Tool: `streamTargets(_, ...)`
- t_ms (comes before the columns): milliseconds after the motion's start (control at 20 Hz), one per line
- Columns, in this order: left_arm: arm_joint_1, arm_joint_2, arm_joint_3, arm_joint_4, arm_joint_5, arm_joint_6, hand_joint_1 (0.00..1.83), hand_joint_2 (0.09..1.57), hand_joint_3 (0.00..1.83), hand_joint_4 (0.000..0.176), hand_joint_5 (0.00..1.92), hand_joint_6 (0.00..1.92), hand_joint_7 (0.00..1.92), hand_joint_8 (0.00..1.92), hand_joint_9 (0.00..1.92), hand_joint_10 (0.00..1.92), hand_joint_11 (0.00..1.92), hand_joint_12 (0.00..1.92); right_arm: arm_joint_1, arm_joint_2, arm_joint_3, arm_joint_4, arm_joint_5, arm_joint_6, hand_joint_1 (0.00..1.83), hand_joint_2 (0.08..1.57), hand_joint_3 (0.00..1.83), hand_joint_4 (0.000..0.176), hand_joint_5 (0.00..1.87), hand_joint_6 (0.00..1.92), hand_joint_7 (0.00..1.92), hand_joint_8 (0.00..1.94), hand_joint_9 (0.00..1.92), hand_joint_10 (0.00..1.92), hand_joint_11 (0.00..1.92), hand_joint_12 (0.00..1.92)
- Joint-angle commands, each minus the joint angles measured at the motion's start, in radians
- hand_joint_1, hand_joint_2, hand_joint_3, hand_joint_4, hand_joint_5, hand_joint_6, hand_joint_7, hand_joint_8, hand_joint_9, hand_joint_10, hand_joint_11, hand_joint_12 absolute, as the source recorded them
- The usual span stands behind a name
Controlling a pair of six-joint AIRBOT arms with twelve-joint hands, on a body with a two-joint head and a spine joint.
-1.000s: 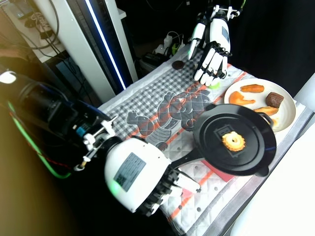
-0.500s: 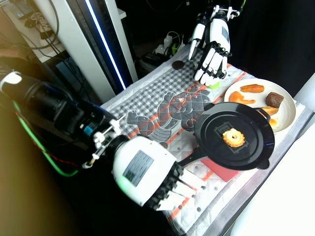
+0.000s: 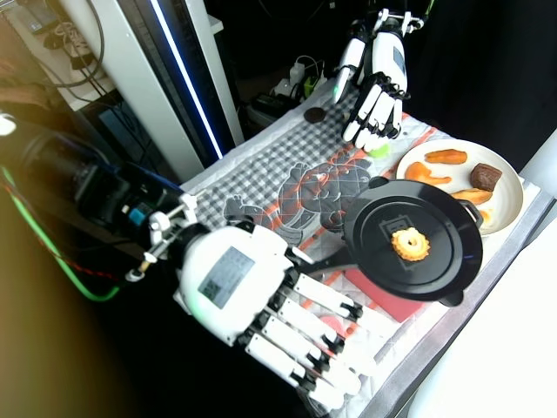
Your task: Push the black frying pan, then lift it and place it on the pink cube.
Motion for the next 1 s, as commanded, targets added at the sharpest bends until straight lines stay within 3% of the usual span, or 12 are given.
streamTargets(0, -0.003, 0.007, -0.004, -0.027, -0.117, -0.011, 0.6, 1.35, 0.0, 0.0, 0.58, 0.01, 0.48, 0.0, 0.43, 0.02, 0.0, 1.02, 0.003, 0.01, 0.003, -0.018, 0.129, 0.0, 0.69, 1.15, 0.0, 0.113, 0.0, 0.0, 0.0, 0.0, 0.0, 0.0, 0.0, 0.0)
streamTargets(50, 0.0, 0.007, -0.004, -0.031, -0.12, -0.011, 0.63, 1.35, 0.0, 0.0, 0.57, 0.0, 0.47, 0.0, 0.42, 0.02, 0.0, 1.0, 0.0, 0.01, 0.005, -0.018, 0.128, 0.0, 0.62, 1.13, 0.0, 0.113, 0.0, 0.0, 0.0, 0.0, 0.0, 0.0, 0.0, 0.0)
streamTargets(100, 0.003, 0.008, -0.004, -0.034, -0.124, -0.011, 0.63, 1.36, 0.0, 0.0, 0.55, 0.0, 0.46, 0.0, 0.4, 0.01, 0.0, 0.98, -0.003, 0.009, 0.007, -0.018, 0.128, 0.0, 0.61, 1.1, 0.0, 0.093, 0.0, 0.0, 0.0, 0.0, 0.0, 0.0, 0.0, 0.0)
streamTargets(350, 0.004, 0.009, -0.005, -0.036, -0.13, -0.011, 0.68, 1.34, 0.0, 0.0, 0.56, 0.01, 0.45, 0.0, 0.4, 0.01, 0.0, 0.95, -0.004, -0.001, 0.036, -0.018, 0.108, 0.0, 0.62, 1.12, 0.0, 0.075, 0.0, 0.0, 0.0, 0.0, 0.0, 0.0, 0.0, 0.0)
streamTargets(400, 0.004, 0.009, -0.005, -0.037, -0.13, -0.011, 0.66, 1.34, 0.0, 0.0, 0.56, 0.01, 0.44, 0.0, 0.4, 0.01, 0.0, 0.96, -0.004, -0.003, 0.046, -0.018, 0.102, 0.0, 0.66, 1.13, 0.0, 0.082, 0.0, 0.0, 0.0, 0.0, 0.0, 0.0, 0.0, 0.0)
streamTargets(450, 0.004, 0.008, -0.005, -0.038, -0.131, -0.011, 0.66, 1.34, 0.0, 0.0, 0.55, 0.0, 0.45, 0.0, 0.4, 0.01, 0.0, 0.97, -0.003, -0.006, 0.052, -0.017, 0.097, 0.0, 0.71, 1.13, 0.0, 0.077, 0.0, 0.0, 0.0, 0.0, 0.0, 0.0, 0.0, 0.0)
streamTargets(600, 0.004, 0.007, -0.004, -0.041, -0.135, -0.011, 0.62, 1.36, 0.0, 0.0, 0.55, 0.0, 0.46, 0.0, 0.41, 0.01, 0.0, 1.01, 0.003, -0.011, 0.066, -0.014, 0.082, 0.0, 0.73, 1.13, 0.0, 0.103, 0.0, 0.0, 0.0, 0.0, 0.0, 0.0, 0.0, 0.0)
streamTargets(700, 0.009, 0.009, -0.005, -0.045, -0.14, -0.011, 0.65, 1.35, 0.0, 0.0, 0.56, 0.0, 0.46, 0.0, 0.42, 0.02, 0.0, 1.03, 0.003, -0.011, 0.055, -0.015, 0.084, 0.0, 0.67, 1.13, 0.0, 0.091, 0.0, 0.0, 0.0, 0.0, 0.0, 0.0, 0.0, 0.0)
streamTargets(750, 0.012, 0.01, -0.006, -0.049, -0.143, -0.011, 0.59, 1.37, 0.01, 0.0, 0.54, 0.0, 0.45, 0.0, 0.41, 0.01, 0.0, 1.02, 0.003, -0.011, 0.044, -0.02, 0.088, 0.0, 0.67, 1.13, 0.0, 0.068, 0.0, 0.0, 0.0, 0.0, 0.0, 0.0, 0.0, 0.0)
streamTargets(800, 0.015, 0.011, -0.006, -0.052, -0.145, -0.011, 0.6, 1.36, 0.0, 0.0, 0.54, 0.01, 0.45, 0.0, 0.4, 0.01, 0.0, 1.01, 0.002, -0.011, 0.031, -0.024, 0.093, 0.0, 0.64, 1.12, 0.0, 0.066, 0.0, 0.0, 0.0, 0.0, 0.0, 0.0, 0.0, 0.0)
streamTargets(900, 0.018, 0.014, -0.008, -0.055, -0.146, -0.011, 0.65, 1.36, 0.0, 0.0, 0.54, 0.0, 0.45, 0.0, 0.39, 0.0, 0.0, 0.96, -0.014, 0.006, -0.002, -0.04, 0.106, 0.0, 0.64, 1.12, 0.0, 0.123, 0.0, 0.0, 0.0, 0.0, 0.0, 0.0, 0.0, 0.0)
streamTargets(950, 0.019, 0.014, -0.008, -0.056, -0.147, -0.011, 0.66, 1.35, 0.0, 0.0, 0.54, 0.0, 0.45, 0.0, 0.4, 0.01, 0.0, 0.98, -0.019, 0.013, -0.013, -0.046, 0.109, 0.0, 0.67, 1.1, 0.0, 0.111, 0.0, 0.0, 0.0, 0.0, 0.0, 0.0, 0.0, 0.0)
